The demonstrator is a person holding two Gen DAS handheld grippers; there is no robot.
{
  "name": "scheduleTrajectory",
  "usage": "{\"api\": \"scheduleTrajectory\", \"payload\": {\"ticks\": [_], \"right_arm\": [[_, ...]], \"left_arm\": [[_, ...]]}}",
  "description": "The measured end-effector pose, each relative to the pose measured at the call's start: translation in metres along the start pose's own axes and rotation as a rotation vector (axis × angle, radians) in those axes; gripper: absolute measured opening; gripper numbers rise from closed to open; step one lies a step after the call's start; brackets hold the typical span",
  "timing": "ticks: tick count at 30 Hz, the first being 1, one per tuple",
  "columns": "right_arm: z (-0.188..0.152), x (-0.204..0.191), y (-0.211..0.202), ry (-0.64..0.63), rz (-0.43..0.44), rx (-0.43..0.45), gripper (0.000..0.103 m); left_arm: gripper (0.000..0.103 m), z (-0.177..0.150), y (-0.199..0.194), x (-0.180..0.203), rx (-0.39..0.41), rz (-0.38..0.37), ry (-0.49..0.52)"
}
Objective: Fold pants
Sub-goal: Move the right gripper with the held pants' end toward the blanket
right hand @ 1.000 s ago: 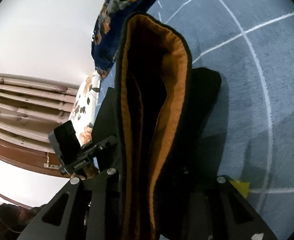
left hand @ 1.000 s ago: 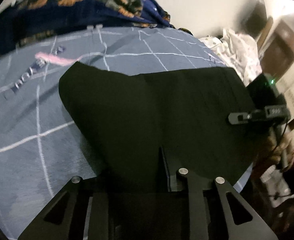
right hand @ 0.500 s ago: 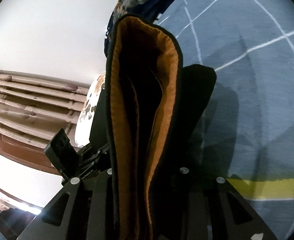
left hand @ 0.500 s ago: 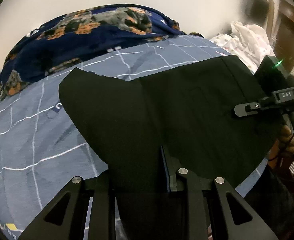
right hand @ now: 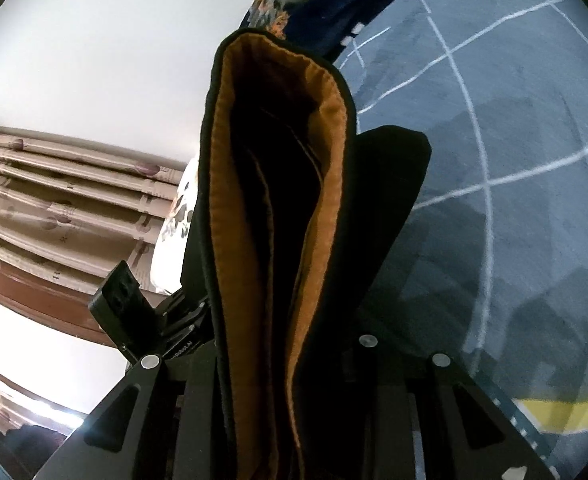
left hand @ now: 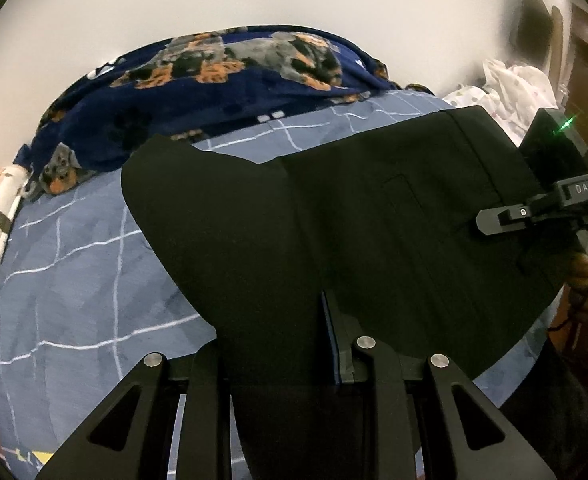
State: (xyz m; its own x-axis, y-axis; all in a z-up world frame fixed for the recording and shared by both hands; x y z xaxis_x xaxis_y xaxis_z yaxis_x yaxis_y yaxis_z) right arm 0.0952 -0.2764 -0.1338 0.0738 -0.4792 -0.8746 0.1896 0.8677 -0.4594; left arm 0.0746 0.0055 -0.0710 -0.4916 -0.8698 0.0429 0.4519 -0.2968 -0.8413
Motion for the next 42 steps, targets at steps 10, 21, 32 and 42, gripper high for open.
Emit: {"api": "scheduleTrajectory", "payload": {"ticks": [10, 21, 32, 42], "right_arm": [[0.021, -0.011, 0.02, -0.028, 0.008, -0.021, 0.025], [0.056, -0.029, 0.049, -0.044, 0.005, -0.034, 0.025], [0.096, -0.027, 0.071, -0.044, 0.0, -0.028, 0.025], [0.137, -0.019, 0.091, -0.034, 0.024, -0.006, 0.025]], "left_arm": [[0.024, 0.012, 0.0, -0.037, 0.017, 0.035, -0.044], [0.024, 0.031, 0.014, -0.072, 0.024, 0.062, -0.075], [0.024, 0.057, 0.038, -0.103, 0.029, 0.078, -0.115], [0.024, 0.086, 0.06, -0.132, 0.039, 0.103, -0.132]]}}
Point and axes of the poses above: each gripper's, at about its wrist camera, not at the fingertips, and y roughly the way its jaws point, x to its right, z to its top, the point moved 1 cm from there along y, roughly the way its jaws point, and after that the axes turned 5 degrees about -x, right-handed, at the moved point
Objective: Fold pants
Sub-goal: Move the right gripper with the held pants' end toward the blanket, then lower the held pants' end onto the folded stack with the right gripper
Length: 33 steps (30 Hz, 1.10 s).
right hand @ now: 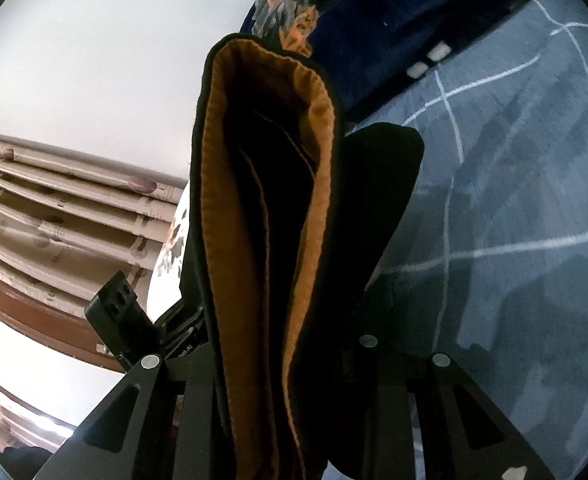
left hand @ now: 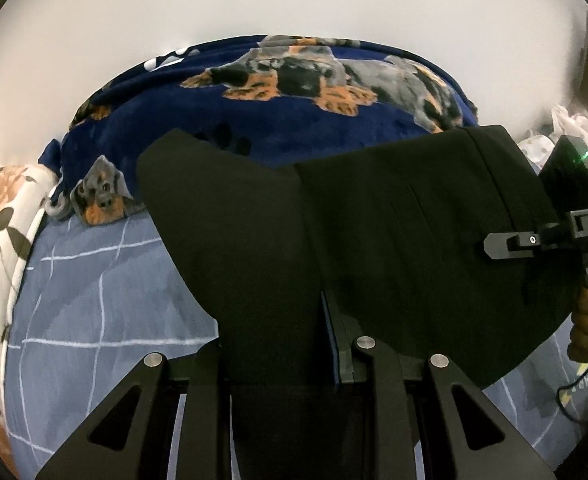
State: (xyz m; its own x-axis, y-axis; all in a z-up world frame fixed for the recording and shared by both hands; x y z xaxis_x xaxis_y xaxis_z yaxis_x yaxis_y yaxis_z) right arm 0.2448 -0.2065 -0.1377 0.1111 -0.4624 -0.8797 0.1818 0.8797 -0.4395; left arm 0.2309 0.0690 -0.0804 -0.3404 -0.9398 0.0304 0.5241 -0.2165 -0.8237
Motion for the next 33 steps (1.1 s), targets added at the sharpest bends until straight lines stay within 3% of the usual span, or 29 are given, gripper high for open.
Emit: {"api": "scheduleTrajectory", "payload": {"ticks": [16, 33], "right_arm": [[0.033, 0.003, 0.013, -0.022, -0.004, 0.001, 0.025], [0.04, 0.016, 0.016, 0.002, -0.009, 0.011, 0.025]], "left_arm": [[0.024, 0.029, 0.025, -0.023, 0.005, 0.025, -0.012], [0.024, 0.018, 0.048, -0.037, -0.021, 0.017, -0.043]]}}
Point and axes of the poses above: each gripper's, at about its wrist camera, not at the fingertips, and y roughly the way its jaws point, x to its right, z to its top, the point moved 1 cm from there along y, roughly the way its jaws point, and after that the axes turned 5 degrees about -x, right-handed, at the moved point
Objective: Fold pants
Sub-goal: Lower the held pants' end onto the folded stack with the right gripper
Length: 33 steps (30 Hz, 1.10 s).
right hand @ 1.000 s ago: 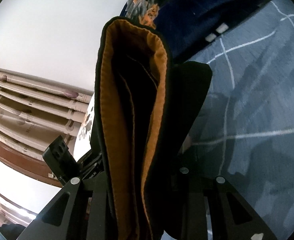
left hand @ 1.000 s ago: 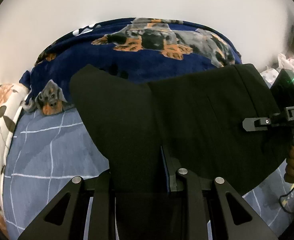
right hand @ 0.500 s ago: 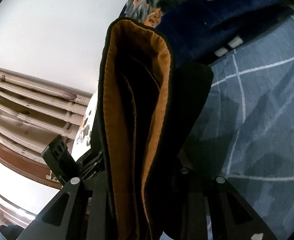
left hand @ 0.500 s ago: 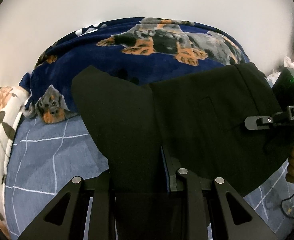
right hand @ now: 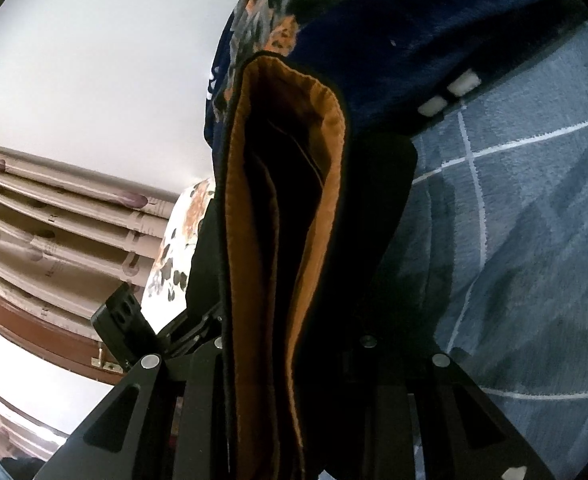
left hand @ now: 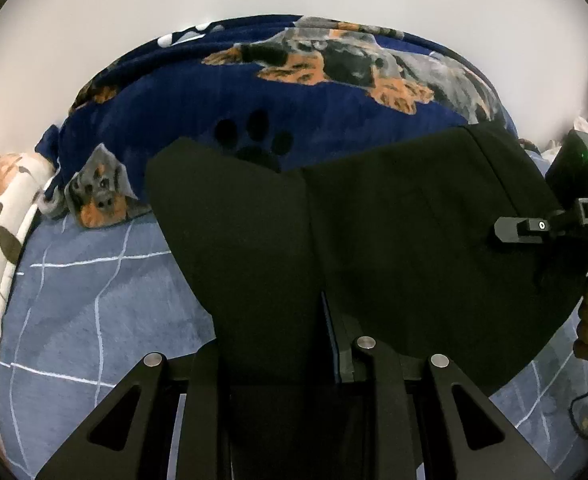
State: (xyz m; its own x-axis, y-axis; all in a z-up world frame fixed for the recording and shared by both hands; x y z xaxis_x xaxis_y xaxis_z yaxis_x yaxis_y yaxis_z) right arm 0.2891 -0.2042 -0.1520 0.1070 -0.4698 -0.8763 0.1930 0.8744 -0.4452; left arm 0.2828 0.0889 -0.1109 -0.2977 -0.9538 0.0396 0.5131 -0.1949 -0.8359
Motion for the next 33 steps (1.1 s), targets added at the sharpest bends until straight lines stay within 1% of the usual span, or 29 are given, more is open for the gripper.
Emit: {"api": "scheduleTrajectory", "payload": {"ticks": [4, 9, 12, 15, 17, 20, 22, 27, 33], "right_arm": [[0.009, -0.003, 0.008, 0.007, -0.01, 0.0, 0.025], [0.01, 0.0, 0.012, 0.017, -0.023, 0.001, 0.025], [0.009, -0.003, 0.014, 0.013, -0.037, 0.002, 0.025], [0.007, -0.005, 0.017, 0.01, -0.055, 0.002, 0.025], [0.006, -0.007, 0.019, 0.004, -0.073, 0.003, 0.025], [0.003, -0.009, 0.022, -0.008, -0.101, 0.004, 0.025], [0.003, -0.003, 0.021, -0.016, -0.112, 0.007, 0.025], [0.0, -0.009, 0.028, -0.061, -0.168, 0.028, 0.025], [-0.001, -0.014, 0.034, -0.125, -0.248, 0.061, 0.026]], "left_arm": [[0.025, -0.003, 0.007, -0.003, -0.013, -0.004, -0.009], [0.026, -0.006, 0.015, -0.006, -0.014, -0.002, -0.014], [0.028, -0.008, 0.018, -0.008, -0.008, -0.001, -0.011], [0.034, -0.01, 0.022, -0.015, -0.003, -0.013, -0.037], [0.04, -0.011, 0.024, -0.02, -0.003, -0.022, -0.064], [0.044, -0.013, 0.026, -0.027, 0.005, -0.042, -0.1], [0.046, -0.014, 0.027, -0.028, 0.017, -0.04, -0.101], [0.049, -0.017, 0.029, -0.032, 0.033, -0.05, -0.127], [0.05, -0.019, 0.027, -0.027, 0.051, -0.01, -0.109]]}}
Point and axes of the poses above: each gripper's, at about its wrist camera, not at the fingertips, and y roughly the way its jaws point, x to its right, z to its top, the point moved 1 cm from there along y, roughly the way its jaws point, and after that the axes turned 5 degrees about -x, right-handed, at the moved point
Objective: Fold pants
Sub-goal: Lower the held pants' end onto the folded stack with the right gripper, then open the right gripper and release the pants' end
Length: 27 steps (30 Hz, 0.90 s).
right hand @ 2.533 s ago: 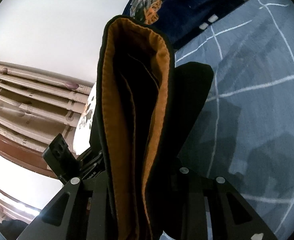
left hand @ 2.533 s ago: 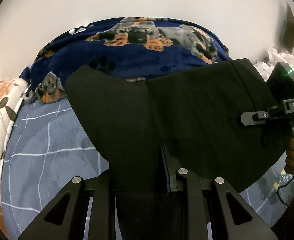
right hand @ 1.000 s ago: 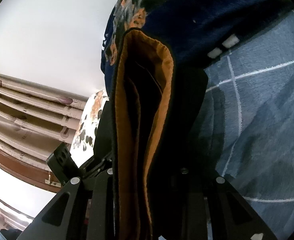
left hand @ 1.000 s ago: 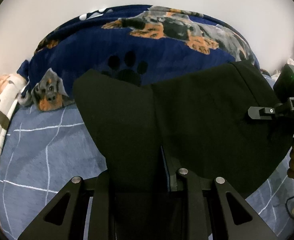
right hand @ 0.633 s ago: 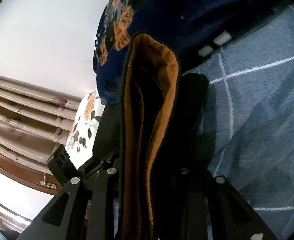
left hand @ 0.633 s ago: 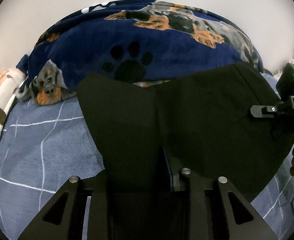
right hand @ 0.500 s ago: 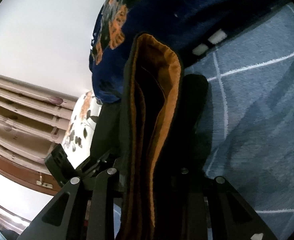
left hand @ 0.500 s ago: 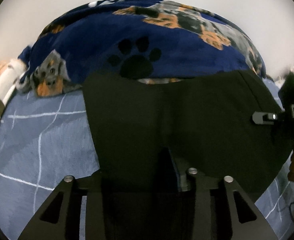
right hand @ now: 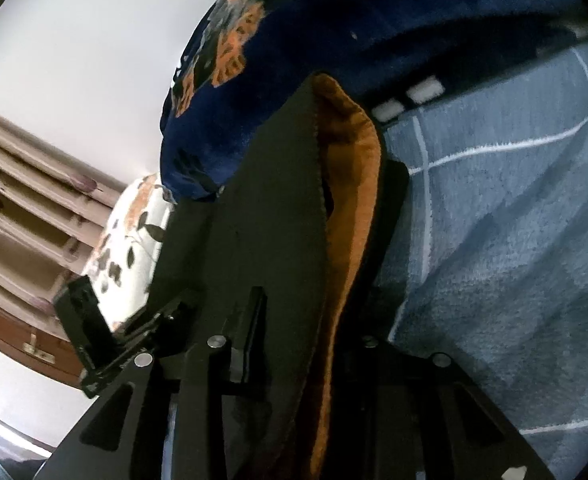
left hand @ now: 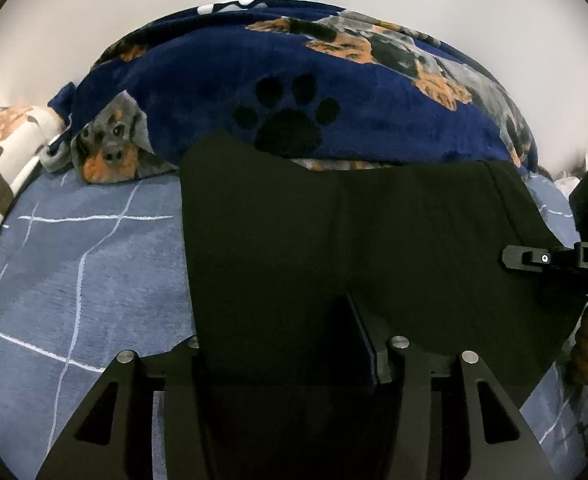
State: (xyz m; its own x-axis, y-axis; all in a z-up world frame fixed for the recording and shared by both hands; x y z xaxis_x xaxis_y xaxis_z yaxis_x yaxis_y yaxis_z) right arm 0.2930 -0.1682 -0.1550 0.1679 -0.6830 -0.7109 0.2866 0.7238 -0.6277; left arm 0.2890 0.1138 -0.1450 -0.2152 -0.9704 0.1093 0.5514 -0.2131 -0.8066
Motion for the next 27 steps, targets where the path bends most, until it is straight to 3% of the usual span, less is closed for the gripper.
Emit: {"api": "scheduleTrajectory", "payload": {"ticks": [16, 27], "right_arm": [[-0.004, -0.02, 0.006, -0.094, -0.157, 0.068, 0.031], [-0.006, -0.023, 0.008, -0.101, -0.175, 0.085, 0.033]], "left_arm": [[0.055, 0.0, 0.0, -0.002, 0.004, 0.014, -0.02], [0.057, 0.0, 0.001, -0.005, 0.002, 0.014, -0.026]]}}
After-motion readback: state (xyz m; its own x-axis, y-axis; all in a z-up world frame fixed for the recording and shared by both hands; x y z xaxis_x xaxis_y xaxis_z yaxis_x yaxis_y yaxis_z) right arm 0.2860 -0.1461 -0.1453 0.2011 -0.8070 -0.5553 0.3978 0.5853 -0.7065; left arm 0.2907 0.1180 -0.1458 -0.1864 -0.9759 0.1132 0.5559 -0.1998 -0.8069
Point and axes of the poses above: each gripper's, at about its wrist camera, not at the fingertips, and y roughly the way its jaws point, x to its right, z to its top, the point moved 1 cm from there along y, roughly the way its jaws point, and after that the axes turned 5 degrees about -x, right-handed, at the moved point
